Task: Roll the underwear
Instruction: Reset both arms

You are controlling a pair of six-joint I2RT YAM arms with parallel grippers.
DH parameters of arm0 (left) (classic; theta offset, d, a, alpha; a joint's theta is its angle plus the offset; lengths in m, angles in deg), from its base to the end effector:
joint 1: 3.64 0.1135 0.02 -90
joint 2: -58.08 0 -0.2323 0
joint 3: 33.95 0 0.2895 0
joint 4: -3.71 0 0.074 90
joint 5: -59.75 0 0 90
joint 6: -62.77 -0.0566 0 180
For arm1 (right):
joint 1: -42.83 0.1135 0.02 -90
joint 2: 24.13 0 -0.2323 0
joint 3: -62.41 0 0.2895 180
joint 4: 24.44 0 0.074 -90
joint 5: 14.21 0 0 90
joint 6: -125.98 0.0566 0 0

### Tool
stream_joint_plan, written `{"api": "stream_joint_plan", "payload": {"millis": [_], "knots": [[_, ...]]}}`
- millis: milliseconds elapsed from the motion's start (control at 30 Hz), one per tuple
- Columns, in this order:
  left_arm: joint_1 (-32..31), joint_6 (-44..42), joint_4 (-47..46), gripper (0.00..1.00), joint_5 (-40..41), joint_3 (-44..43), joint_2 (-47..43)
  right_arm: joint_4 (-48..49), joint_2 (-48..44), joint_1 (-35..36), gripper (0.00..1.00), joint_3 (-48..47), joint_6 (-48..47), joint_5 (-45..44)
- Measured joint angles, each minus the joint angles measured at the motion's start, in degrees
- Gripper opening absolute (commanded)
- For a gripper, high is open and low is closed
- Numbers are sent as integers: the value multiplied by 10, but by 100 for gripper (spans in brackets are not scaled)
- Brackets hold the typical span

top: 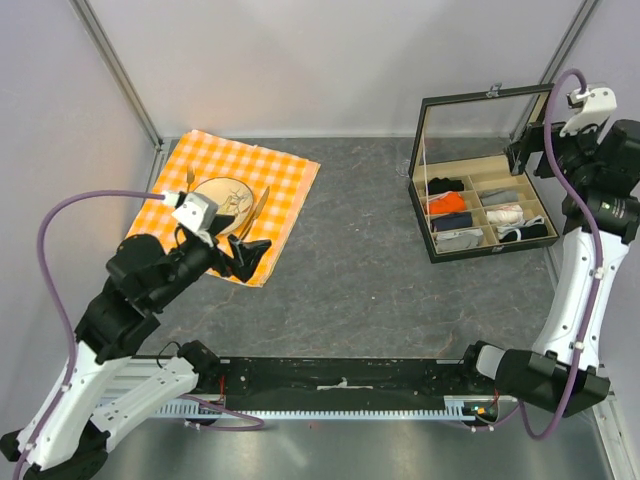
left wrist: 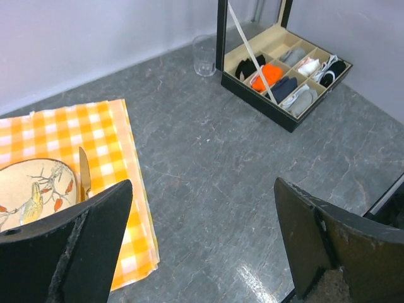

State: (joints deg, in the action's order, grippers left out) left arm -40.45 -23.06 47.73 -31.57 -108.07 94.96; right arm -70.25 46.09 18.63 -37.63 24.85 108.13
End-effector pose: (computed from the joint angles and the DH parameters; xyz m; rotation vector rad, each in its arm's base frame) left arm 0.1548 -0.1175 0.4127 0.5002 1.6456 -0.5532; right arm 0.2949 -0.0993 0.4425 -0.1823 1.7973 0.0840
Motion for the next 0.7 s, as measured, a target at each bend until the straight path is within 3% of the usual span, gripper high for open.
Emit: {"api": "stream_joint_plan", "payload": {"millis": [233, 700], "knots": [[0, 2, 60, 99, 18, -48, -30, 14, -54, 0, 98, 26, 90, -64], [0, 7, 115, 99, 34, -53, -56, 12, -109, 0, 98, 38, 98, -100]]}}
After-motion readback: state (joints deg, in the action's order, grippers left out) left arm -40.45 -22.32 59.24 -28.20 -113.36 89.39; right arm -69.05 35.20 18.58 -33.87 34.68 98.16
